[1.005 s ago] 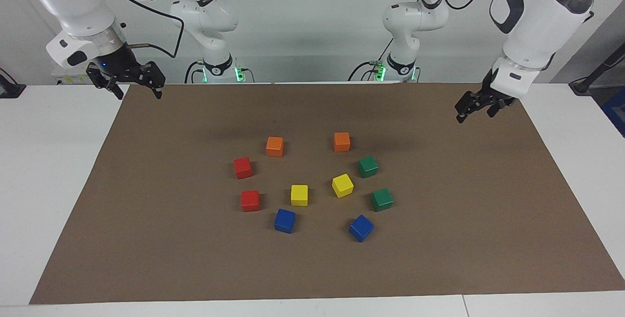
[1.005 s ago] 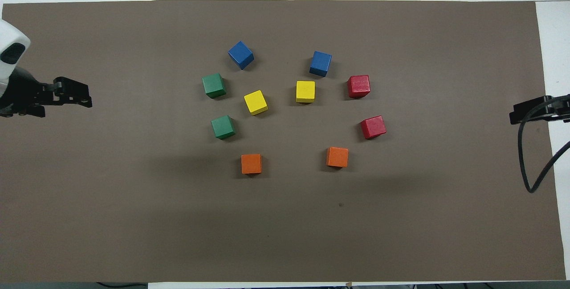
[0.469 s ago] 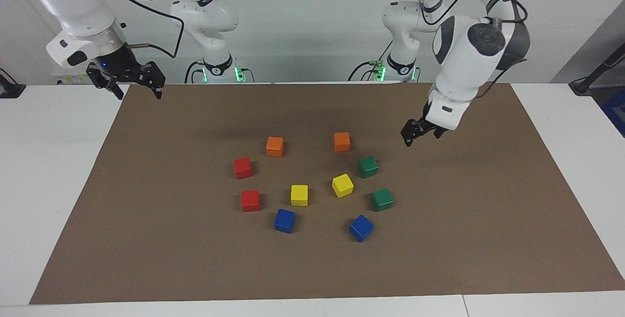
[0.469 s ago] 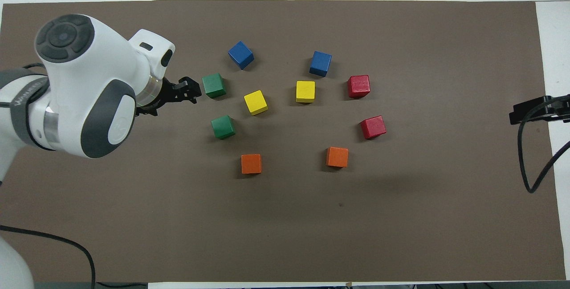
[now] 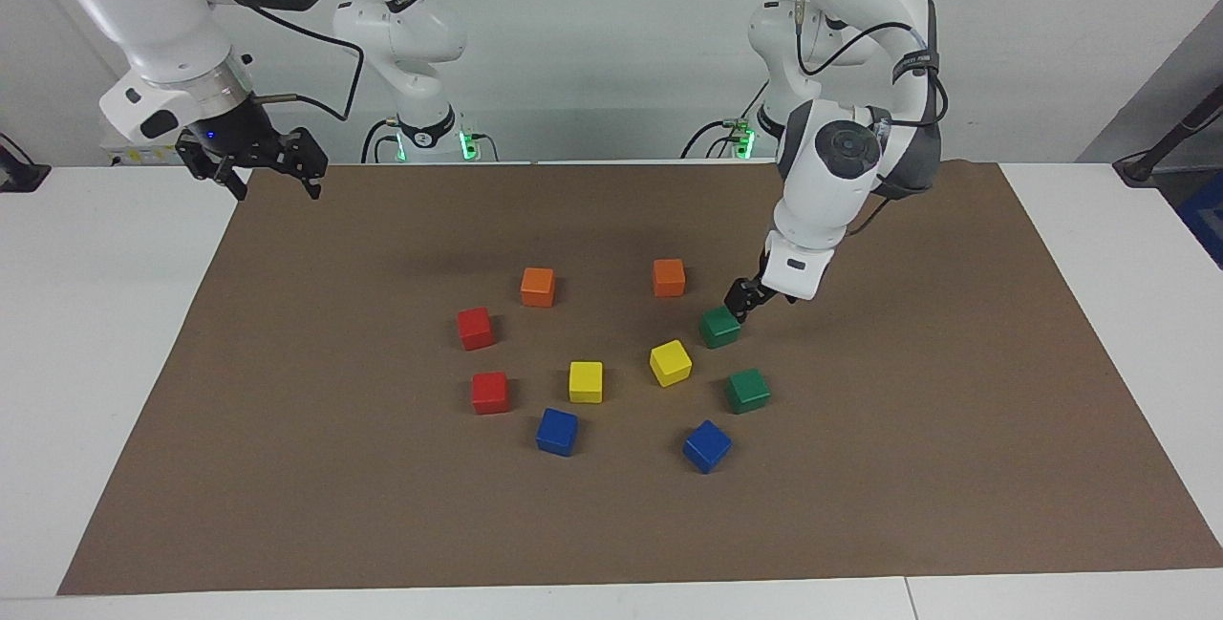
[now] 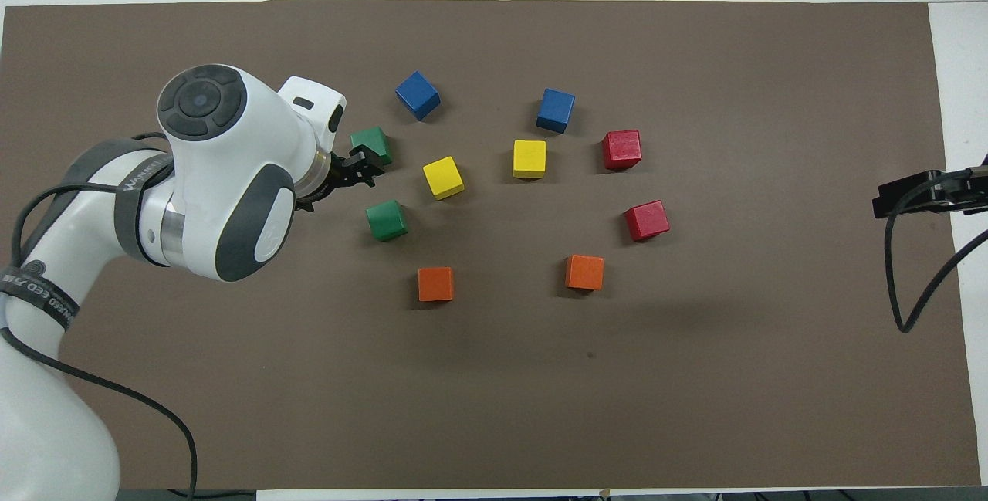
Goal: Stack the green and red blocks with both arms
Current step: 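Reach the left gripper to the green cube nearer the robot, then grasp the green cube with the left gripper while the right gripper reaches red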
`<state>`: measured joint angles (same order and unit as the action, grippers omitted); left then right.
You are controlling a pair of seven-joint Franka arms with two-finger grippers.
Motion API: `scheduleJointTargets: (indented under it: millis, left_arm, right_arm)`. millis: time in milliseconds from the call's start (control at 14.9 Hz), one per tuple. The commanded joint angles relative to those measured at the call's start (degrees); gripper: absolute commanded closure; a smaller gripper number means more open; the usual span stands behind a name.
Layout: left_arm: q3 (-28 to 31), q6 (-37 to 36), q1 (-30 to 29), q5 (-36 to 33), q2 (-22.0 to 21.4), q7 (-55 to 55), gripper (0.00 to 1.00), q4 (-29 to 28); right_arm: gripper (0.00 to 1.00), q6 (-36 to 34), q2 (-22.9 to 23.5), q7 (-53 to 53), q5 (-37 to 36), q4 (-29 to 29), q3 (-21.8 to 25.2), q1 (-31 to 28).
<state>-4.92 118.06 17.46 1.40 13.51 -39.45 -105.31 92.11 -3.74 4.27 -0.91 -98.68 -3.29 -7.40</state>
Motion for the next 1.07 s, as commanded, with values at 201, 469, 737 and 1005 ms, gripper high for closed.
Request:
scheduleJointTargets:
  millis: [201,469,737,1005]
  left_arm:
    - [0.87,4.81,3.62,0.10,1.85,-4.75,0.00,-2.62]
    - [0.96,6.48,5.03,0.10,3.80,-7.93,0.00,-2.35]
    - [0.87,6.75,5.21,-0.34,3.71,-7.23,0.00,-2.97]
    - [0.87,6.92,5.21,-0.52,3.19,0.15,0.00,-5.25]
  right_arm:
    - [0.00,10.72,0.65,-6.09,0.74,-6.61,-0.93,5.19]
    - [0.00,18.08,3.56,-7.96,0.74,-9.41,-0.93,8.98]
    - [0.00,22.92,8.03,-7.26,0.74,-10.03,-1.02,11.70]
    - [0.00,27.59,11.38,-9.18,0.74,-10.12,-0.93,15.05]
